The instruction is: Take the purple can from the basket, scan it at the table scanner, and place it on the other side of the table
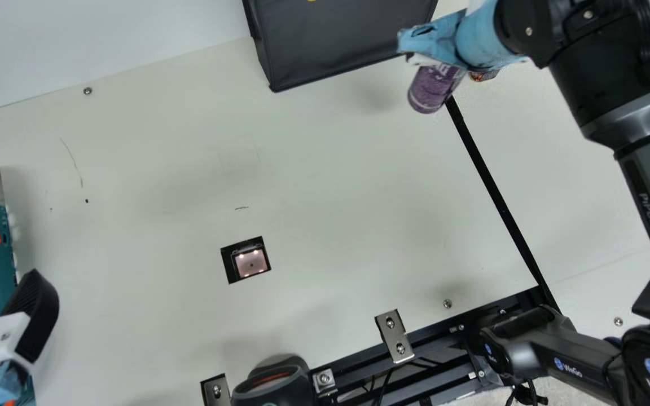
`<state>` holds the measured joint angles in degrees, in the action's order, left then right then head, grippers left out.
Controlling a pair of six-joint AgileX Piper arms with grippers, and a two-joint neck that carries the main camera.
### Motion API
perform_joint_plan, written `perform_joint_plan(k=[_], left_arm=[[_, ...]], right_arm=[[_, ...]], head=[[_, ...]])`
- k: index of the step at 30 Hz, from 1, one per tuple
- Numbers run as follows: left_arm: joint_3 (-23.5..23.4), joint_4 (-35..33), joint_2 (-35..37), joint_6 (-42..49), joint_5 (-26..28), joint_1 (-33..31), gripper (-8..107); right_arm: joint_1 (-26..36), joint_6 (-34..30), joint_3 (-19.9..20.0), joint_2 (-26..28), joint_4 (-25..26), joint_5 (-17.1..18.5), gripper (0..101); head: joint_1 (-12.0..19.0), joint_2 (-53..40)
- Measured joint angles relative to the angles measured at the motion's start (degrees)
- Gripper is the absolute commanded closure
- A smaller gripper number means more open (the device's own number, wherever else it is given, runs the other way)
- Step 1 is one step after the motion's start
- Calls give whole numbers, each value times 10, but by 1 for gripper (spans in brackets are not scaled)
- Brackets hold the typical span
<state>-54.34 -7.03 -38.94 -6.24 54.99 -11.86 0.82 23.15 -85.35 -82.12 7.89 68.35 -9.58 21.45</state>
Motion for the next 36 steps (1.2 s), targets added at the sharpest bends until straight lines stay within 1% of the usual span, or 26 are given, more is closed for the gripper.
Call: perform_joint_plan(k=[6, 12, 18, 23, 31, 36], left_arm=[[0, 0, 0, 0, 0, 0, 9], [0, 0, 0, 0, 0, 0, 9], [0, 0, 0, 0, 0, 0, 9], [0, 0, 0, 0, 0, 0, 9], [0, 0, 0, 0, 0, 0, 9], [0, 0, 0, 0, 0, 0, 9]], right_arm=[[66, -39, -1, -9, -11, -9, 101], [136, -97, -20, -36, -38, -21, 101], [200, -161, -52, -73, -64, -24, 101], [247, -207, -88, -109, -85, -22, 101], [292, -263, -142, -164, -113, -16, 101], [308, -286, -172, -201, -118, -12, 101]], head=[[0, 0], [0, 0], [-1, 0], [-1, 0], [0, 0], [-1, 0]])
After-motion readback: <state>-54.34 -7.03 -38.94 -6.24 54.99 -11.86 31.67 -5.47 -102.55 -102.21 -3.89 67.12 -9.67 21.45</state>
